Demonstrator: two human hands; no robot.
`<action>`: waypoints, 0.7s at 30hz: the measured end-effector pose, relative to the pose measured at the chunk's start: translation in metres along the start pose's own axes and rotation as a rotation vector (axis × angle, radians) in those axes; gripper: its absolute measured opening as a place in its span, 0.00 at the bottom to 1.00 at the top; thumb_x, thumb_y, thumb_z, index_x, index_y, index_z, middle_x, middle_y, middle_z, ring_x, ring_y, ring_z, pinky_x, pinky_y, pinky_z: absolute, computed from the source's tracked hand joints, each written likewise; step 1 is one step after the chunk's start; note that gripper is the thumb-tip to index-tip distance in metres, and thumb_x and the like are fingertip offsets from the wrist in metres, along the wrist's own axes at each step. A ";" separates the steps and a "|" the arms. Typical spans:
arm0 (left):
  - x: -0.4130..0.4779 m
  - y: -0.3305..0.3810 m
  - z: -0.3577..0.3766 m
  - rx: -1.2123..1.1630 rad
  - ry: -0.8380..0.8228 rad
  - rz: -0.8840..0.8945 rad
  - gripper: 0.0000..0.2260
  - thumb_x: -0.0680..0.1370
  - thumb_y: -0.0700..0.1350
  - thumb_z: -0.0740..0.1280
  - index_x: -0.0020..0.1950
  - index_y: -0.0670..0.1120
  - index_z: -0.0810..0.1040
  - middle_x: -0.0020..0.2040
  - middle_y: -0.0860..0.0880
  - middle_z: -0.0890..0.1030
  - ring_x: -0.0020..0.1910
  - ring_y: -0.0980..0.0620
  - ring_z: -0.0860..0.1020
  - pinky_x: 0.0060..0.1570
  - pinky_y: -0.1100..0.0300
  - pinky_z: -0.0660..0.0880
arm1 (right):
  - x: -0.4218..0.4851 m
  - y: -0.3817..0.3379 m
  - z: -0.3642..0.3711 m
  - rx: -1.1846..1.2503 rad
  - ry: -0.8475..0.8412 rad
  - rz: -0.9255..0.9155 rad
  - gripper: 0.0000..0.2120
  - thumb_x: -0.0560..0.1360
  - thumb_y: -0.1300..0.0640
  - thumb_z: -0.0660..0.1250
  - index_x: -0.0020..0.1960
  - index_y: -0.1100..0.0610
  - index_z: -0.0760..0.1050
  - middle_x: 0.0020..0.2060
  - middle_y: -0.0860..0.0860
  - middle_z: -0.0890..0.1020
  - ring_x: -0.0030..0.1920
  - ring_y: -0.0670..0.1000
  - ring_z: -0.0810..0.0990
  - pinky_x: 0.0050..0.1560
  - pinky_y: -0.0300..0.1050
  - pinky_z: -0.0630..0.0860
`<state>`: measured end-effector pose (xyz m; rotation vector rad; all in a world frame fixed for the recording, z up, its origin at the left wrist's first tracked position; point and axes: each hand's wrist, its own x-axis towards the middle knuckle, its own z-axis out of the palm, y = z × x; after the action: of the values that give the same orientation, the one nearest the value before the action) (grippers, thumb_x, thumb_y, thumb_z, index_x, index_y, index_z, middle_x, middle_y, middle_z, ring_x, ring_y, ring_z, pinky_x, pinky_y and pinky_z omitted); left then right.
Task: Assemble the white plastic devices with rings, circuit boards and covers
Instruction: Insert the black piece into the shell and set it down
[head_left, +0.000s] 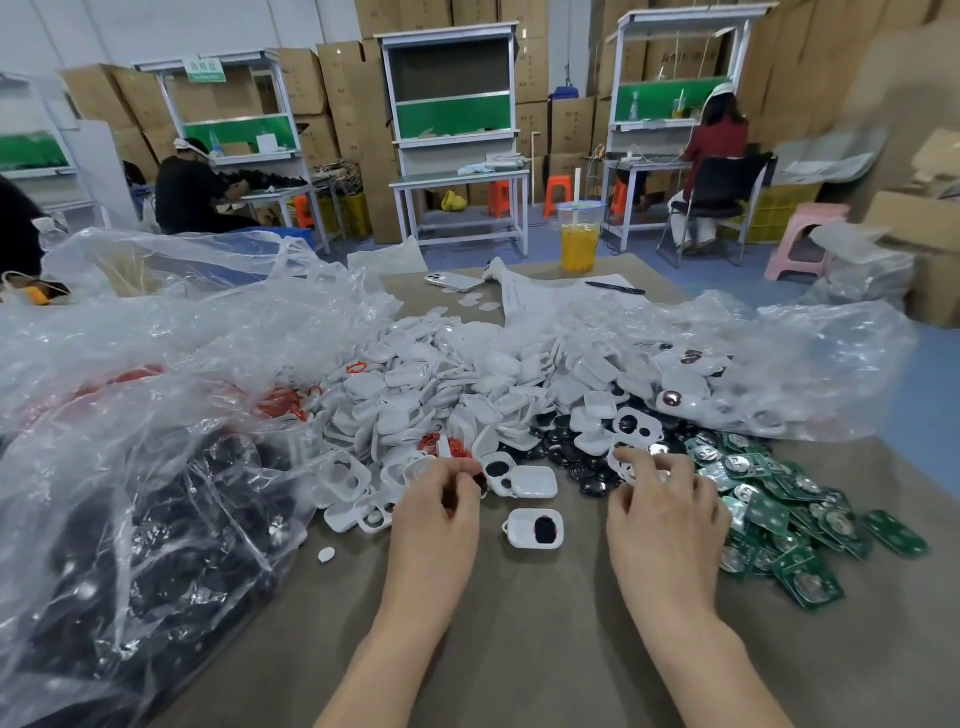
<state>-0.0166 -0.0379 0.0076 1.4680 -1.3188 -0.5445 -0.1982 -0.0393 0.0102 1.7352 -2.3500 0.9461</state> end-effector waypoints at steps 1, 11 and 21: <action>0.000 0.001 0.000 0.014 -0.004 0.017 0.11 0.82 0.42 0.63 0.49 0.59 0.80 0.41 0.57 0.82 0.42 0.58 0.79 0.41 0.68 0.72 | 0.000 0.000 0.000 -0.003 0.000 -0.007 0.16 0.77 0.57 0.67 0.65 0.49 0.77 0.60 0.54 0.75 0.61 0.58 0.73 0.64 0.56 0.67; 0.035 0.001 0.005 0.578 0.217 0.384 0.10 0.78 0.39 0.68 0.59 0.46 0.82 0.58 0.46 0.79 0.57 0.44 0.74 0.60 0.50 0.68 | 0.024 -0.018 0.017 -0.013 -0.038 -0.297 0.19 0.75 0.61 0.69 0.66 0.57 0.77 0.65 0.61 0.76 0.69 0.62 0.72 0.74 0.66 0.61; 0.104 -0.019 -0.007 0.784 0.199 0.323 0.12 0.81 0.42 0.65 0.64 0.43 0.80 0.69 0.40 0.76 0.72 0.39 0.70 0.76 0.42 0.60 | 0.097 -0.047 0.062 0.018 -0.124 -0.553 0.21 0.84 0.54 0.57 0.77 0.50 0.65 0.72 0.50 0.73 0.73 0.54 0.66 0.74 0.50 0.58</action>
<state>0.0275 -0.1322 0.0239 1.8034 -1.6513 0.3755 -0.1735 -0.1609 0.0192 2.3220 -1.7473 0.7791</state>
